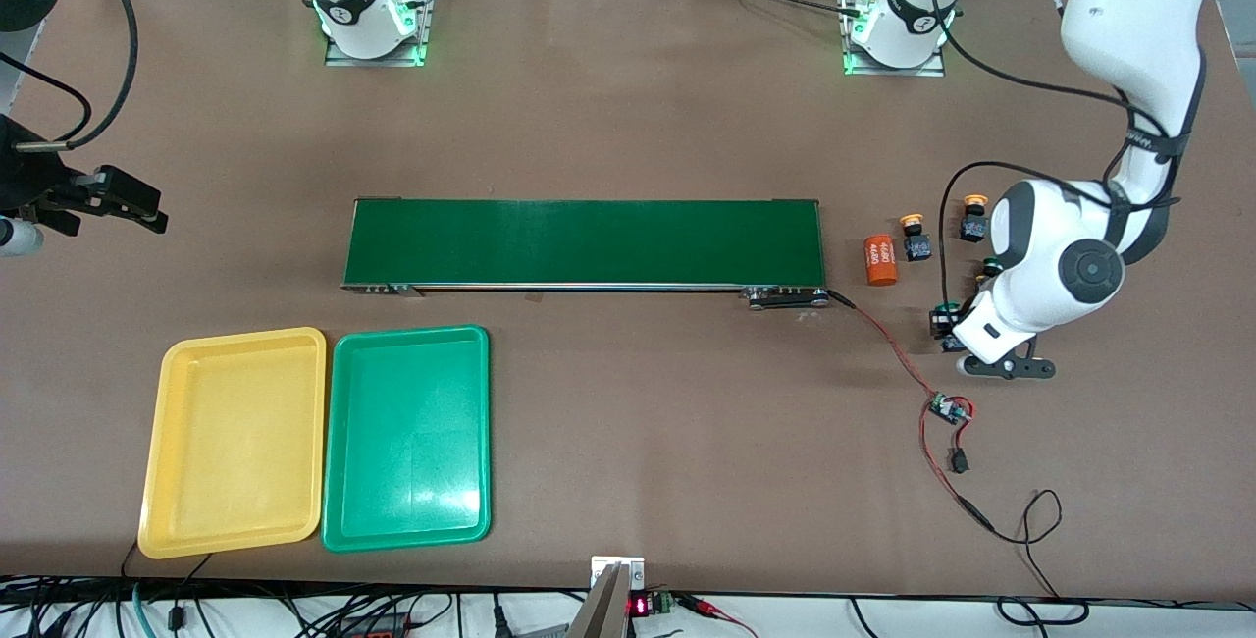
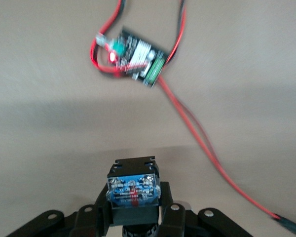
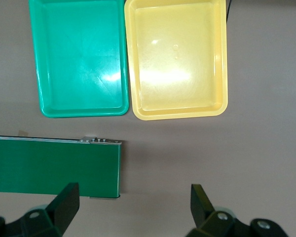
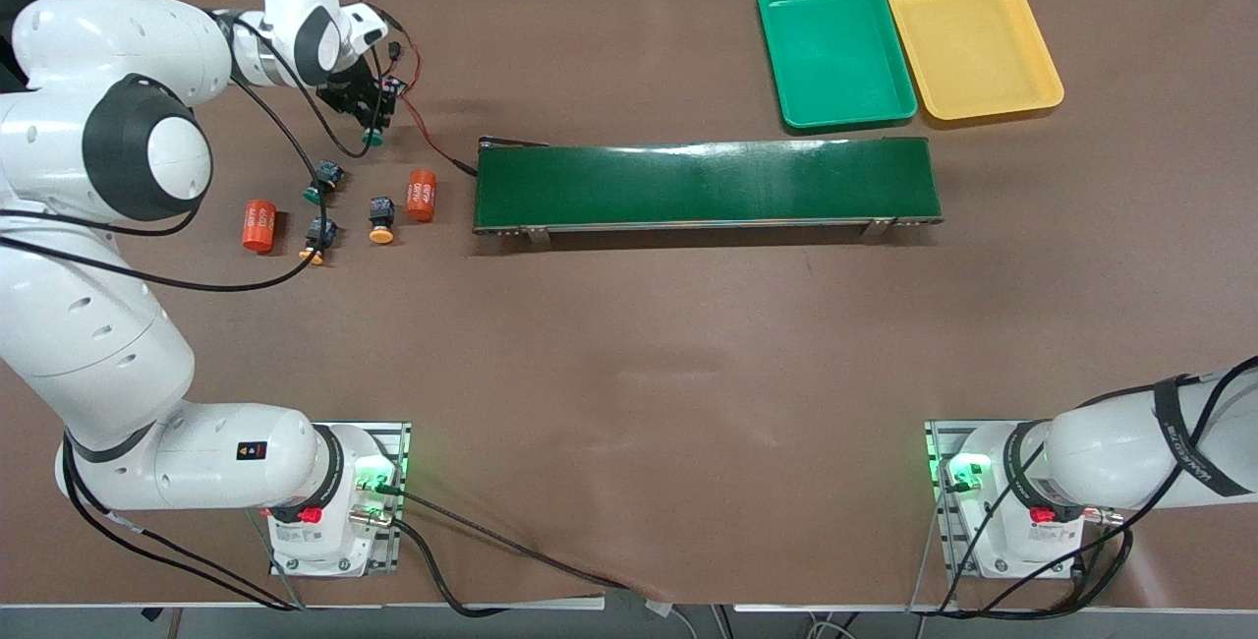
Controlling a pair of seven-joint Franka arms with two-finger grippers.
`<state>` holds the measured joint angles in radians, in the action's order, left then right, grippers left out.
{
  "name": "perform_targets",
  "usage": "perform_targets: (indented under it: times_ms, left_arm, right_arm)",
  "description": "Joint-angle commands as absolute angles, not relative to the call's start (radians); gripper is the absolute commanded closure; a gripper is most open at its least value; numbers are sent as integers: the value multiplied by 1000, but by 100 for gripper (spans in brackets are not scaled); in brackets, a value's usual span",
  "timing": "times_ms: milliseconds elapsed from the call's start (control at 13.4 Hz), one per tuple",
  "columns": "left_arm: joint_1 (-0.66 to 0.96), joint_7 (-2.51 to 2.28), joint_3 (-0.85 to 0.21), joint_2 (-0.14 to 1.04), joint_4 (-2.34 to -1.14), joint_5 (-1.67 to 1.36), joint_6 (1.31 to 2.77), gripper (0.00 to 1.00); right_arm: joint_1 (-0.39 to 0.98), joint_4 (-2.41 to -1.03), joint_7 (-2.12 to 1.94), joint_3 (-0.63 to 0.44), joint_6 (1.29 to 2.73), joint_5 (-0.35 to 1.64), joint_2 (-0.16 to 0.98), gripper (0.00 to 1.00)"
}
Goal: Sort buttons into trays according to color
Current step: 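Carry the button to the conveyor belt and release it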
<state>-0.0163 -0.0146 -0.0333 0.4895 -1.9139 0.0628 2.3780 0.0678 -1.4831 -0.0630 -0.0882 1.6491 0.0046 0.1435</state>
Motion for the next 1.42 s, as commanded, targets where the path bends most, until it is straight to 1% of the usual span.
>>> perform_targets:
  times_ms: [0, 149, 224, 373, 447, 671, 746, 820, 1044, 1193, 1268, 1342]
  left_arm:
    - [63, -23, -52, 352, -1966, 48, 2262, 100]
    - [69, -102, -150, 280, -2049, 46, 2230, 100]
    - [71, -144, -197, 267, -2075, 46, 2229, 100]
    - [72, -259, -303, 275, -2082, 46, 2230, 100]
    - [80, -311, -337, 278, -2082, 45, 2235, 100]
    - [97, -390, -396, 281, -2083, 23, 2241, 100]
    - [97, -390, -400, 297, -2083, 23, 2247, 99]
    - [97, -390, -403, 310, -2083, 23, 2278, 97]
    - [100, -390, -405, 353, -2100, 23, 2347, 96]
    - [120, -396, -403, 367, -2121, 23, 2387, 85]
    - [120, -396, -403, 367, -2118, 23, 2385, 48]
    - [118, -391, -403, 350, -2118, 21, 2378, 0]
  right_arm:
    - [63, -1483, -72, -86, 1635, 15, 130, 0]
    - [63, -1483, -72, -86, 1635, 15, 130, 0]
    - [63, -1483, -72, -86, 1635, 15, 130, 0]
    - [63, -1483, -72, -86, 1635, 15, 130, 0]
    - [63, -1483, -72, -86, 1635, 15, 130, 0]
    - [63, -1483, -72, -86, 1635, 15, 130, 0]
    - [63, -1483, -72, -86, 1635, 15, 130, 0]
    - [64, -1483, -72, -86, 1635, 15, 130, 0]
    - [64, -1483, -72, -86, 1635, 15, 130, 0]
    - [64, -1483, -72, -86, 1635, 15, 130, 0]
    - [63, -1483, -72, -86, 1635, 15, 130, 0]
    - [63, -1483, -72, -86, 1635, 15, 130, 0]
